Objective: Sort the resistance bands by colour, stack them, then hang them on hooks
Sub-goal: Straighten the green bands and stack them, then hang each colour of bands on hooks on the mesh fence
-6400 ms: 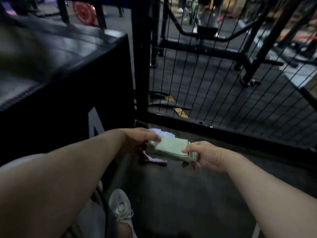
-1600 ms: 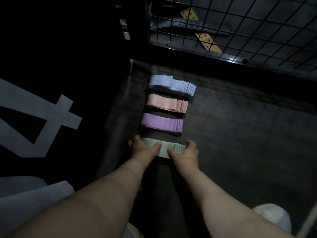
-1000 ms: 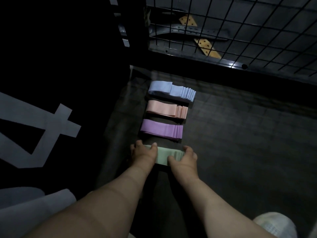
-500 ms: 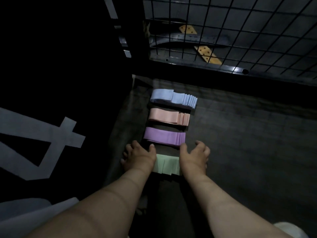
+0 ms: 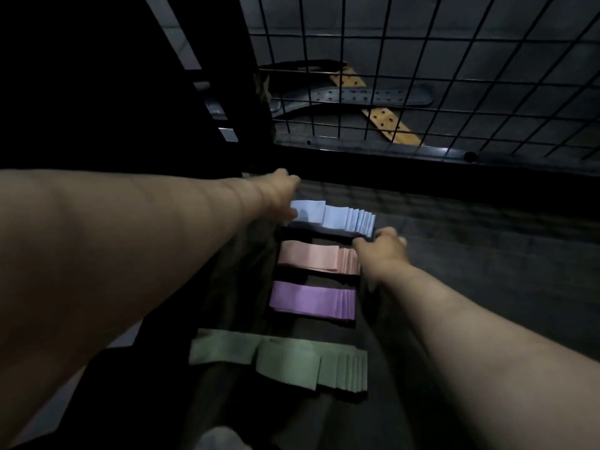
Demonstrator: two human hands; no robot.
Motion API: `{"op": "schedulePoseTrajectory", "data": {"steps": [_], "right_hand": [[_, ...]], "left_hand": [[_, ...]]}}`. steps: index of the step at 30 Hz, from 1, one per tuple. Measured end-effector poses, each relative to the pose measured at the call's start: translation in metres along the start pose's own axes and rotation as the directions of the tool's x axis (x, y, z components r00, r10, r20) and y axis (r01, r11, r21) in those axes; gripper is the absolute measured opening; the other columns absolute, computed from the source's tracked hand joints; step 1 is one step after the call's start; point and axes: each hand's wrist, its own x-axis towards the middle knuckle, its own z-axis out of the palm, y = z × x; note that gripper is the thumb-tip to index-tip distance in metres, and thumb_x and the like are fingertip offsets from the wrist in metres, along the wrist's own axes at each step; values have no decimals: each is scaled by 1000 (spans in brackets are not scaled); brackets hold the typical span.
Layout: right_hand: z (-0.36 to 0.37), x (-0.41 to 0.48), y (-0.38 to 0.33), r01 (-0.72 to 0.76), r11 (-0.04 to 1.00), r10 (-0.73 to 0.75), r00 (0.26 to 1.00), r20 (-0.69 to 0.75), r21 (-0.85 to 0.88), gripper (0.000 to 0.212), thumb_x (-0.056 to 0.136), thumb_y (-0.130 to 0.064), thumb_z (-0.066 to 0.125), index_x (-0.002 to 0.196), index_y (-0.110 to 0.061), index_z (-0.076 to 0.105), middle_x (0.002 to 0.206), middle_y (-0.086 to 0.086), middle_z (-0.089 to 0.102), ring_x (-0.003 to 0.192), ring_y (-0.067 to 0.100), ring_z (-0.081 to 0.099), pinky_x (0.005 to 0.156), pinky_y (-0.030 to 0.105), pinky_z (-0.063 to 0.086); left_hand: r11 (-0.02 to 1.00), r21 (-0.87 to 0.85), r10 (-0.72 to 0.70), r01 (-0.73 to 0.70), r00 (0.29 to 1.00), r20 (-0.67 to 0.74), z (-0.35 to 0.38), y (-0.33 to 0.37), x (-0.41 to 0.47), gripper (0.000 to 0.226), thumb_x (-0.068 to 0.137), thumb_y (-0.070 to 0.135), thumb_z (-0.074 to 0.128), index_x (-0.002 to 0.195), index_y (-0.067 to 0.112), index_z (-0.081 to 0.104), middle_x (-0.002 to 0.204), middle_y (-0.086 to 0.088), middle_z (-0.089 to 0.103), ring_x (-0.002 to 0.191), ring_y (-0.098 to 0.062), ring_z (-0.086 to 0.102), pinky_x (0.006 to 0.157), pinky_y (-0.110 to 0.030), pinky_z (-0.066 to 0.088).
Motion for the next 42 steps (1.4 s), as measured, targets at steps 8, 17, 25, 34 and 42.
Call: {"op": "schedulePoseTrajectory", "data": {"steps": [8, 17, 25, 34, 42], "right_hand": [[13, 54, -16, 3, 998, 0, 999, -50, 58, 68, 88, -39, 66, 142, -8, 37, 143, 17, 43, 128, 36, 47, 104, 36, 40], [27, 64, -12, 37, 997, -32, 995, -91, 64, 66, 89, -37, 67, 142, -10, 36, 143, 12, 44, 127, 34, 48, 105, 41, 43], [25, 62, -4, 99, 992, -94, 994, -59, 84, 67, 87, -33, 69, 142, -10, 37, 142, 11, 44, 128, 32, 48, 107, 43, 43], [20, 59, -1, 107, 994, -106, 994, -14, 40, 66, 95, -29, 61, 149, -10, 28, 147, 13, 34, 132, 32, 42, 109, 34, 35], [36, 85, 0, -138, 834, 74, 987, 140, 534, 87, 38, -45, 63, 116, -7, 57, 109, 20, 67, 91, 38, 69, 73, 46, 59]], "left_hand": [[999, -36, -2, 1, 1000, -31, 59, 0, 52, 89, 66, 46, 83, 140, 26, 38, 145, -3, 38, 131, -33, 42, 104, -46, 40], [987, -142, 50, -70, 990, -135, 68, -6, 57, 74, 68, 47, 82, 133, 27, 53, 136, 1, 50, 128, -25, 48, 105, -39, 41], [906, -346, 202, -244, 967, -155, 75, -1, 59, 76, 66, 41, 84, 135, 28, 56, 134, 3, 57, 124, -16, 53, 107, -32, 43], [837, -472, 216, -277, 959, -181, 78, 10, 58, 65, 72, 29, 85, 131, 19, 61, 128, 1, 61, 113, -9, 57, 97, -17, 41], [916, -312, 182, -252, 954, -237, 92, 40, 54, 62, 72, 50, 79, 129, 34, 59, 136, 10, 55, 131, -16, 41, 107, -38, 35]]}}
